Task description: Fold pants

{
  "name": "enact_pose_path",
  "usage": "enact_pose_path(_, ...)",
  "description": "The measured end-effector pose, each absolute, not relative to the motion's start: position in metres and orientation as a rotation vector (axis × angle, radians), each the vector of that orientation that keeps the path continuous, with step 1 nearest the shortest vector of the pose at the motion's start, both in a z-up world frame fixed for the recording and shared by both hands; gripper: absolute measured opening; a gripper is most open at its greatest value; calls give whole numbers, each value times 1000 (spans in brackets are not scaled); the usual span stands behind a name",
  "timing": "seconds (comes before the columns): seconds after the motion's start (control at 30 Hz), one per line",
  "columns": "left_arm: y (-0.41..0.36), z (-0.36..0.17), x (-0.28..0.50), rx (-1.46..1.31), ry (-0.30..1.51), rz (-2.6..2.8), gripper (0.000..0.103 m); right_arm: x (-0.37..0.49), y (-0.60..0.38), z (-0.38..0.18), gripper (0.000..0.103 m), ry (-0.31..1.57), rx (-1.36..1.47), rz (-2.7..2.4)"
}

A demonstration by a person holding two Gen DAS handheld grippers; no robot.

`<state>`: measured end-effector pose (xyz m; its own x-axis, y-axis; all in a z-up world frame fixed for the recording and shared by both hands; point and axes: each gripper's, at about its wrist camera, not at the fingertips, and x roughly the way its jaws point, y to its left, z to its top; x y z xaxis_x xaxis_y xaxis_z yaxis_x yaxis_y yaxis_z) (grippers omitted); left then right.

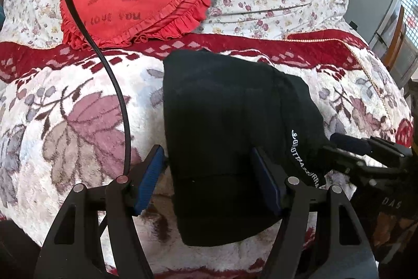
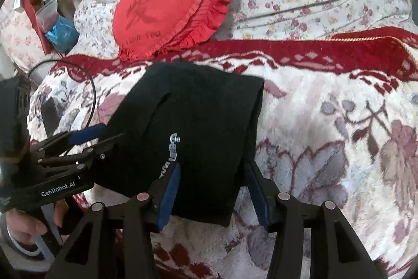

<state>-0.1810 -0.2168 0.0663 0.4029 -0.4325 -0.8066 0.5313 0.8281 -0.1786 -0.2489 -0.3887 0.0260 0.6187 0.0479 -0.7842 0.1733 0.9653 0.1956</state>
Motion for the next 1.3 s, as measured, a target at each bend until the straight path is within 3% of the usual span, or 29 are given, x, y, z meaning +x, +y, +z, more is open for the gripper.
enact_pose_path(0.13, -208, 74, -172, 68, 985, -619, 69, -249, -404, 31, 57, 863, 335, -84)
enact_pose_path(0.2, -203, 77, -164, 30, 997, -640, 69, -246, -414, 26, 65, 856, 397, -84)
enact_pose_path(0.3, -198, 77, -153, -29, 1020, -660, 81, -237, -427, 15, 66, 859, 474, -68)
enact_pose_path(0.63, -207, 38, -126, -126, 1171, -704, 82, -207, -435, -15, 71, 816, 554, 41)
enact_pose_path(0.67, -211, 35, -125, -138, 1180, -716, 82, -207, -435, -15, 66, 808, 561, 40)
enact_pose_path(0.7, -213, 33, -125, -151, 1181, -729, 81, -207, -435, -14, 50, 800, 560, 41)
enact_pose_path(0.73, -215, 33, -126, -157, 1175, -737, 81, -208, -432, -11, 40, 789, 550, 56)
enact_pose_path(0.8, -218, 35, -128, -142, 1155, -746, 71, -208, -426, -3, 31, 780, 531, 59)
enact_pose_path(0.93, -216, 52, -127, -94, 1114, -762, 48, -201, -411, 19, 28, 751, 471, 77)
enact_pose_path(1.13, -193, 87, -93, -99, 1024, -721, 48, -162, -396, 41, 26, 696, 466, 137)
enact_pose_path(1.3, -180, 75, -55, -81, 1032, -638, 48, -112, -388, 35, 27, 713, 469, 144)
